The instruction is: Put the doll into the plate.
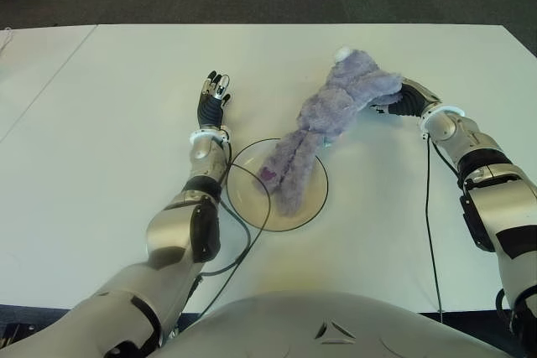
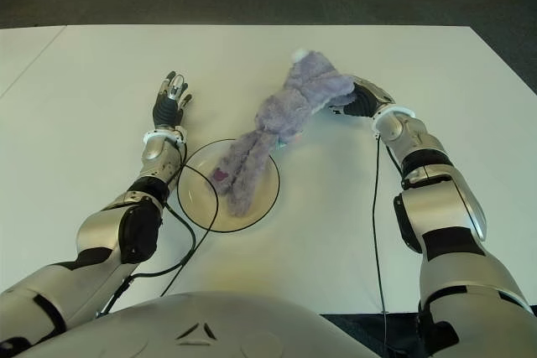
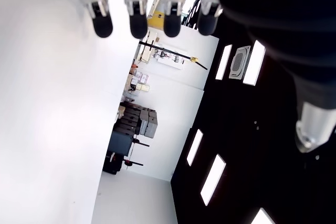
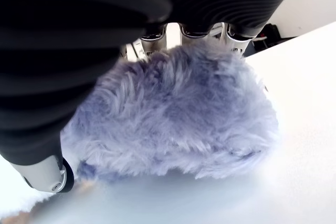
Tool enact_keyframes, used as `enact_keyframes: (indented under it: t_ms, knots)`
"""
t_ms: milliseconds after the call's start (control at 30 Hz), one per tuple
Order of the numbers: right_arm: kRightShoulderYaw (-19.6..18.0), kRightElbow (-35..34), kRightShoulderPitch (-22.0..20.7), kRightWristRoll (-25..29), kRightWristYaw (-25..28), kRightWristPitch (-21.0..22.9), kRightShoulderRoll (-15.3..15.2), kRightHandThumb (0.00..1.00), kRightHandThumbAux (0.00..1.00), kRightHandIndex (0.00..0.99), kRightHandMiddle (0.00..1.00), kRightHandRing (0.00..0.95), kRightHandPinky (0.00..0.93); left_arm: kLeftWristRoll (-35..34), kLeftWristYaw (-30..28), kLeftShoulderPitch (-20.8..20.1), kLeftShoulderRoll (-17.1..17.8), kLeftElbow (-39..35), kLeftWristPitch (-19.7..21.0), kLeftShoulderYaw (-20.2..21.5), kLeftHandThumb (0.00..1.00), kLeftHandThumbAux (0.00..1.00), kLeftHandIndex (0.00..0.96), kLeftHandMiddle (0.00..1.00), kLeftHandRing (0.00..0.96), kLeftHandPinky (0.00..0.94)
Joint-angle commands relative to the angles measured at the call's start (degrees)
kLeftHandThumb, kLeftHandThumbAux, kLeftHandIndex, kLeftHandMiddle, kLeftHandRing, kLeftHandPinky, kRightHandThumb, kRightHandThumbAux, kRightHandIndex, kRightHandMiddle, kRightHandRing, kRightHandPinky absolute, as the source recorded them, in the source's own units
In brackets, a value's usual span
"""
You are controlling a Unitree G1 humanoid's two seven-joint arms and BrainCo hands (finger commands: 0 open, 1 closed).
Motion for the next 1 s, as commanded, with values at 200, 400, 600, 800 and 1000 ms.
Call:
enact_keyframes:
  t_ms: [200, 400, 600, 800, 1000]
  knots:
    - [3.1, 0.4, 0.3, -2.3, 0.9, 0.4, 2.2, 0.297, 0.525, 0.020, 0.000, 0.016, 0.070, 0.1, 0.6, 11.8, -2.0, 7.7, 7.6, 0.4, 0.000, 0.512, 0.000, 0.067, 0.073, 0.074]
    - [4.0, 0.3, 0.0, -2.5, 2.4, 0.7, 2.9, 0.286, 0.499, 0.001, 0.000, 0.017, 0.066, 0.0, 0.7, 11.8, -2.0, 7.7, 7.6, 0.5, 0.000, 0.518, 0.000, 0.067, 0.071, 0.062]
    - [4.8, -0.2, 0.5, -2.4, 2.8, 0.8, 4.2, 0.280, 0.484, 0.000, 0.000, 0.022, 0.062, 0.0, 0.4, 11.9, -2.1, 7.7, 7.2, 0.5, 0.000, 0.511, 0.000, 0.063, 0.069, 0.071]
    - [4.8, -0.3, 1.1, -1.6, 1.9, 0.4, 5.4, 0.297, 0.526, 0.005, 0.005, 0.086, 0.194, -0.2, 0.0, 11.9, -2.0, 7.7, 7.5, 0.6, 0.000, 0.512, 0.000, 0.062, 0.070, 0.073]
    - [3.2, -0.1, 1.8, 0.3, -0.8, -0.3, 6.5, 0.669, 0.708, 0.397, 0.428, 0.481, 0.540, -0.6, -0.1, 11.9, -2.1, 7.7, 7.5, 1.0, 0.000, 0.513, 0.000, 0.063, 0.070, 0.068]
